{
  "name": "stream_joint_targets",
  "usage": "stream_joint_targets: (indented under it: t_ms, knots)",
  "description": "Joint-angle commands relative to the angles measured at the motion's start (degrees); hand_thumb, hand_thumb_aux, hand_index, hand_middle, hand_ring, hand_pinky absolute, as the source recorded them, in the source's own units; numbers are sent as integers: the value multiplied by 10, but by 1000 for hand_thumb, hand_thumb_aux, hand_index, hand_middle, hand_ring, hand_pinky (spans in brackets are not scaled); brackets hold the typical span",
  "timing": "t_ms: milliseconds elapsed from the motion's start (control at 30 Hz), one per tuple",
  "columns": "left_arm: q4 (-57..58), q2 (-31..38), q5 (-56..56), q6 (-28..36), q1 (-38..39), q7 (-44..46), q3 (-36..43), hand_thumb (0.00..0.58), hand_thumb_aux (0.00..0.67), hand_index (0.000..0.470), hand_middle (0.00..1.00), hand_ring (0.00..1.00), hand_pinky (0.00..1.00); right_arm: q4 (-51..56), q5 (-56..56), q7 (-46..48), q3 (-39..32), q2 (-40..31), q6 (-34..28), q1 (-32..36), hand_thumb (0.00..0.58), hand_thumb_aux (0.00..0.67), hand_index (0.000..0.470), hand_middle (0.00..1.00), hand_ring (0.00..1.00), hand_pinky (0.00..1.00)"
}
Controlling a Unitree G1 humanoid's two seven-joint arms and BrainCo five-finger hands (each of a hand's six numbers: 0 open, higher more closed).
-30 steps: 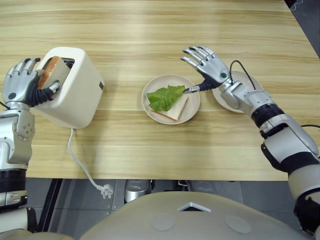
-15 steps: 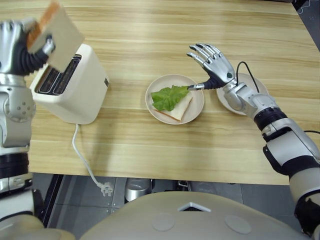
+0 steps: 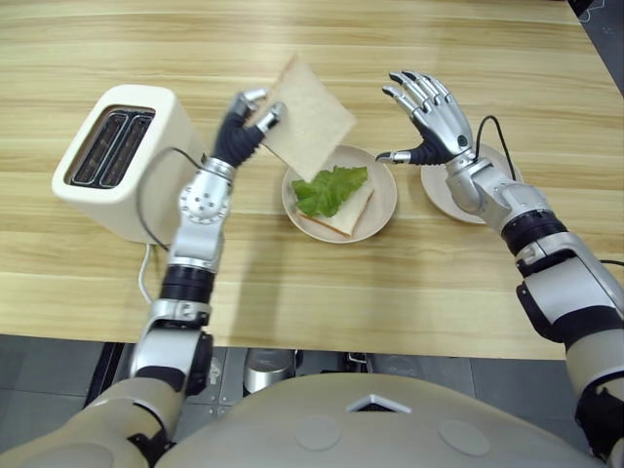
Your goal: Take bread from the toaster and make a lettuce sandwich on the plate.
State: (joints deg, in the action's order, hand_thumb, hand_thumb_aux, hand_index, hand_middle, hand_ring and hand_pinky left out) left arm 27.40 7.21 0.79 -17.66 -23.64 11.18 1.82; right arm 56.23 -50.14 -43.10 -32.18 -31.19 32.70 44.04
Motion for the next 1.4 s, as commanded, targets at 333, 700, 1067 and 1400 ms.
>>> stream_joint_targets:
  t_ms: [333,700,1067,1400]
  knots:
    - [191,-107,53,35,-48,4,-32,580,670,460,1000,1000,1000,28,-2,3,4,-3,-26,-9,0,0,0,0,0,0]
    - [92,-84,-10,48,51,0,20,580,670,460,1000,1000,1000,26,0,0,7,-9,-31,-3,0,0,0,0,0,0]
    - [114,-69,-49,16,44,-43,26,580,670,460,1000,1000,1000,-69,-61,23,-57,-26,49,-33,0,0,0,0,0,0]
    - [156,-79,-52,-17,29,-55,25,580,670,460,1000,1000,1000,-235,-55,177,-73,-63,116,-111,0,0,0,0,0,0]
